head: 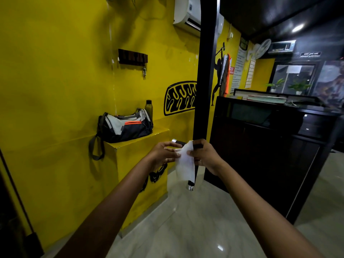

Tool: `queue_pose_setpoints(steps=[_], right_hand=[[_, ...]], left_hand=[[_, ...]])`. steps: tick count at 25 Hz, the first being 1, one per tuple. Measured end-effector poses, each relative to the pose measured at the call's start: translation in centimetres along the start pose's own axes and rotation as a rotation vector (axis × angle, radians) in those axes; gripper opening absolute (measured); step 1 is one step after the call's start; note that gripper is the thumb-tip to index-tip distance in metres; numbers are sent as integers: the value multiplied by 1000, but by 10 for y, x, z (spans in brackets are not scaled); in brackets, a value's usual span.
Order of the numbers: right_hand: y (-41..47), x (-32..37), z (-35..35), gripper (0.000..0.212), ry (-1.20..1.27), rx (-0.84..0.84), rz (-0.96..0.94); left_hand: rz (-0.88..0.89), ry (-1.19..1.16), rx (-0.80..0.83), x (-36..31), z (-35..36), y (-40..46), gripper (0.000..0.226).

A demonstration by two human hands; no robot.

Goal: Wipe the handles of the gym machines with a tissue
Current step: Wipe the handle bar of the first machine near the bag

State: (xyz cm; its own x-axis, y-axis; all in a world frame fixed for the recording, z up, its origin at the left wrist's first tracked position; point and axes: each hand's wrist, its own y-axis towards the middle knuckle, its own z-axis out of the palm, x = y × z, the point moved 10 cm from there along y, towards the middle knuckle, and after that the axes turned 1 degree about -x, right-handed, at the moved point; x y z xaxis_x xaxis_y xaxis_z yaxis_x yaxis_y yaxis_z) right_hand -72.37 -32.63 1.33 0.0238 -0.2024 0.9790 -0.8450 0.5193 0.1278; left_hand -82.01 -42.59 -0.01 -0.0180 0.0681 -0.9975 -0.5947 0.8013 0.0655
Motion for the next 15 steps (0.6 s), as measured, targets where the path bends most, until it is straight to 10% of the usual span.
queue_pose_setpoints(steps=[15], right_hand=[[4,9,-9,23,-435,-48,-167]], left_hand=[[221,645,-198,-13,-3,0,29]])
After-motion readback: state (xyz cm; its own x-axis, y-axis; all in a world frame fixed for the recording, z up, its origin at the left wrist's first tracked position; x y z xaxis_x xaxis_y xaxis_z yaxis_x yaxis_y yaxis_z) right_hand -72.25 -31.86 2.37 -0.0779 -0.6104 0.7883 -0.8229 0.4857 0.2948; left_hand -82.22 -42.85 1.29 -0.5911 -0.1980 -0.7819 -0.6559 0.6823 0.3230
